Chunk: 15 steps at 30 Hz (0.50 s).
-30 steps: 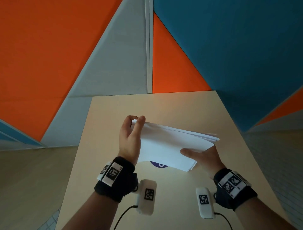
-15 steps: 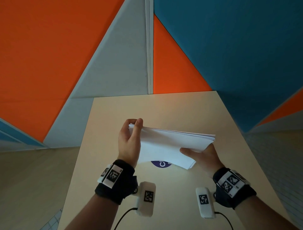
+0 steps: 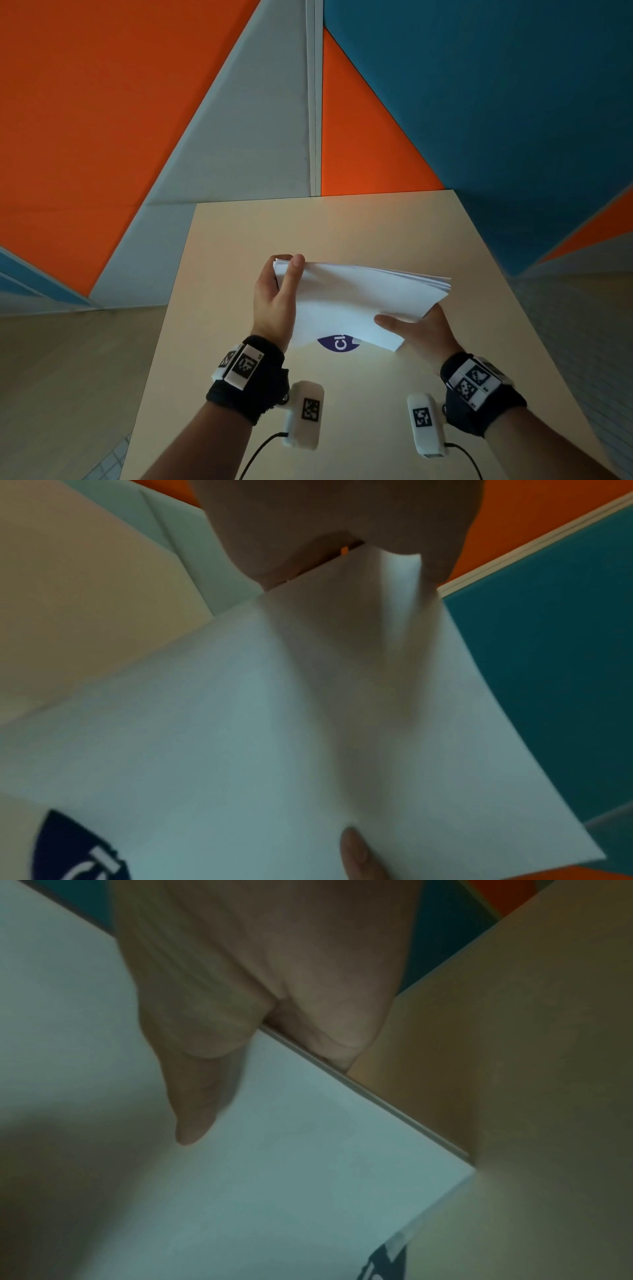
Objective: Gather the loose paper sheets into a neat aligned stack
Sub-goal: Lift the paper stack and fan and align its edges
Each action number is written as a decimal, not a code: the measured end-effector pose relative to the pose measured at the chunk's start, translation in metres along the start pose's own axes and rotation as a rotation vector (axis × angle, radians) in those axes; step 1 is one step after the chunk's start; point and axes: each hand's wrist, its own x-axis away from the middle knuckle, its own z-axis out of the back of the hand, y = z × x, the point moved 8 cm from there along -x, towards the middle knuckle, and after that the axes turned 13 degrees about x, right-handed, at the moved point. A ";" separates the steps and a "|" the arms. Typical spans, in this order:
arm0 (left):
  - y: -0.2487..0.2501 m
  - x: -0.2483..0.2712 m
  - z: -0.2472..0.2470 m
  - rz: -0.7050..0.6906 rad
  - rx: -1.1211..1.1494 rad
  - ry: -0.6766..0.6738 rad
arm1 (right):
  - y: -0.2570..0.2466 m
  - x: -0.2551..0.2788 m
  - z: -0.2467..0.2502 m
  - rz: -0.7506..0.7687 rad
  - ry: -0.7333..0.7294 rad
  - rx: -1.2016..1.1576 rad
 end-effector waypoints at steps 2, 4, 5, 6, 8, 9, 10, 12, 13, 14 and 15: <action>-0.008 0.000 0.001 0.039 0.008 -0.011 | 0.005 -0.001 -0.003 -0.017 -0.001 0.007; -0.011 0.000 0.002 0.041 0.022 -0.031 | 0.006 0.000 -0.005 -0.022 0.001 0.019; -0.013 -0.001 0.001 0.041 0.035 -0.051 | 0.006 -0.001 -0.006 -0.018 0.001 0.011; -0.015 -0.002 0.000 0.044 0.055 -0.079 | 0.006 -0.001 -0.006 -0.020 0.004 -0.002; -0.019 -0.004 -0.003 0.075 0.081 -0.142 | 0.005 -0.002 -0.006 -0.032 0.007 -0.010; -0.024 -0.004 -0.001 0.112 0.074 -0.165 | 0.006 -0.003 -0.007 -0.037 0.006 -0.008; -0.031 -0.004 0.001 0.159 0.059 -0.178 | 0.008 -0.004 -0.007 -0.046 0.007 -0.004; -0.048 -0.003 0.012 0.241 -0.002 -0.171 | 0.012 -0.004 -0.009 -0.072 0.014 0.026; -0.055 -0.002 0.017 0.270 -0.038 -0.154 | 0.014 -0.004 -0.011 -0.081 0.010 0.049; -0.059 -0.001 0.021 0.294 -0.071 -0.131 | 0.016 -0.004 -0.012 -0.095 0.010 0.065; -0.062 0.000 0.023 0.309 -0.092 -0.113 | 0.020 -0.006 -0.012 -0.109 0.014 0.074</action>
